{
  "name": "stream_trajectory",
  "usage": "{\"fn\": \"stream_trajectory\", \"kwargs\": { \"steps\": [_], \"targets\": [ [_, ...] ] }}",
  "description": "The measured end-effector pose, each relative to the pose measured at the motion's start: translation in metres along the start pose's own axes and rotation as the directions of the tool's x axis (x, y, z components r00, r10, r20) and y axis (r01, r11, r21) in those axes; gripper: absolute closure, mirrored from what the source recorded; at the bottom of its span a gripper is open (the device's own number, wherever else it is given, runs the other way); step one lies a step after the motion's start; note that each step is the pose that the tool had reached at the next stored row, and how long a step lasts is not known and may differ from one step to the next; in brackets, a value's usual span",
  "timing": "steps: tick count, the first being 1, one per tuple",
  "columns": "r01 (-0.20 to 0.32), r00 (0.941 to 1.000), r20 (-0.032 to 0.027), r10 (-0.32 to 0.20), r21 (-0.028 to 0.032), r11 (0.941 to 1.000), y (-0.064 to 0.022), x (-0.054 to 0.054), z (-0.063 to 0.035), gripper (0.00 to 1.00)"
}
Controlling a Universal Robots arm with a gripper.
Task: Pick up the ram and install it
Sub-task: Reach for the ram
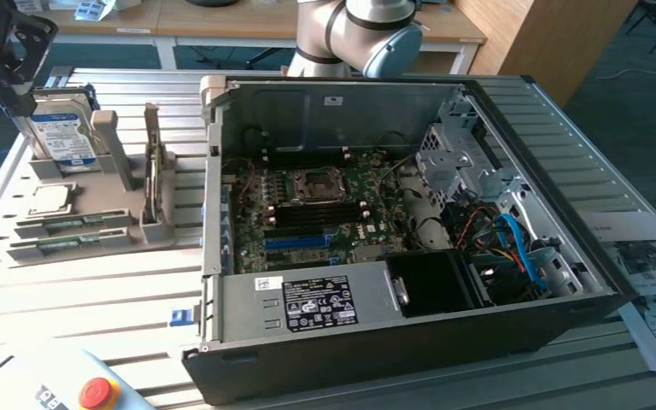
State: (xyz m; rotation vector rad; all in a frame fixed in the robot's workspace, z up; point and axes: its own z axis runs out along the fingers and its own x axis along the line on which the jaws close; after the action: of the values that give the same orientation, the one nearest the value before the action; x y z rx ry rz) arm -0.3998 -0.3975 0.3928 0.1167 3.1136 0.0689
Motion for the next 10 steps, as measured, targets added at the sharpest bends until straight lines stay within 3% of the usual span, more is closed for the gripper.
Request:
{"fn": "stream_trajectory", "kwargs": {
  "steps": [6,10],
  "targets": [
    [0.0,1.0,-0.0001,0.0,0.0001,1.0,0.0057,0.0,0.0005,0.9],
    [0.0,1.0,0.0,0.0,0.0,1.0,0.0163,0.001,0.0018,0.9]
  ]
}}
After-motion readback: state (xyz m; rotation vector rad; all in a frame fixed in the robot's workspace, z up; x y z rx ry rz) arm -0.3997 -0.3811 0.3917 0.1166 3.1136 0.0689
